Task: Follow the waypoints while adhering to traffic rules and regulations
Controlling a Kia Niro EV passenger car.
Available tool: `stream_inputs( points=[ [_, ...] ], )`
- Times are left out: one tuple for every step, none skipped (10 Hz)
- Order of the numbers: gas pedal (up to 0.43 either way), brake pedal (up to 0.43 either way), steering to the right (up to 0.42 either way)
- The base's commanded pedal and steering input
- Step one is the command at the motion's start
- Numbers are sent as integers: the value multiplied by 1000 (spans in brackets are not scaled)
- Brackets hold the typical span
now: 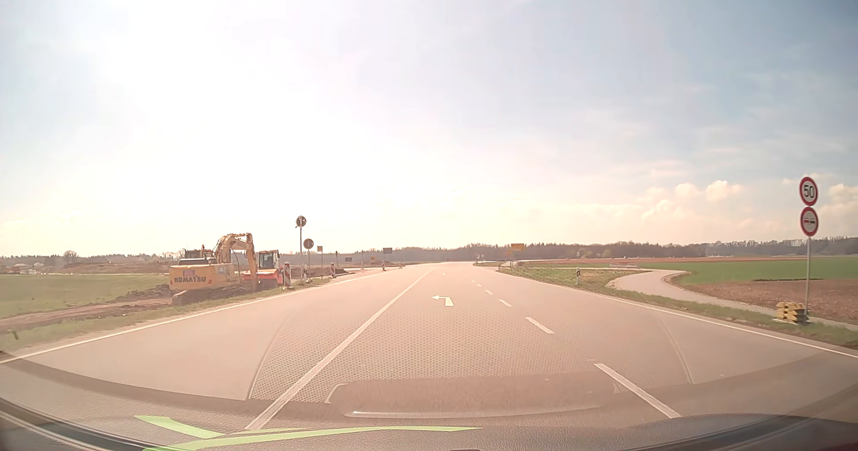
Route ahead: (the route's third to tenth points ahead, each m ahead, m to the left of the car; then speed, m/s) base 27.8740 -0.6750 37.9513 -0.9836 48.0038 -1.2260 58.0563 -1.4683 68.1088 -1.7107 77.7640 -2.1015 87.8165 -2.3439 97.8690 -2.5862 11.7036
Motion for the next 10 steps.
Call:
stream_inputs(
  points=[
    [67, 0, 12],
    [67, 0, 11],
    [67, 0, 10],
    [67, 0, 10],
    [67, 0, 9],
    [67, 0, 8],
    [67, 0, 6],
    [67, 0, 5],
    [67, 0, 4],
    [67, 0, 4]
  ],
)
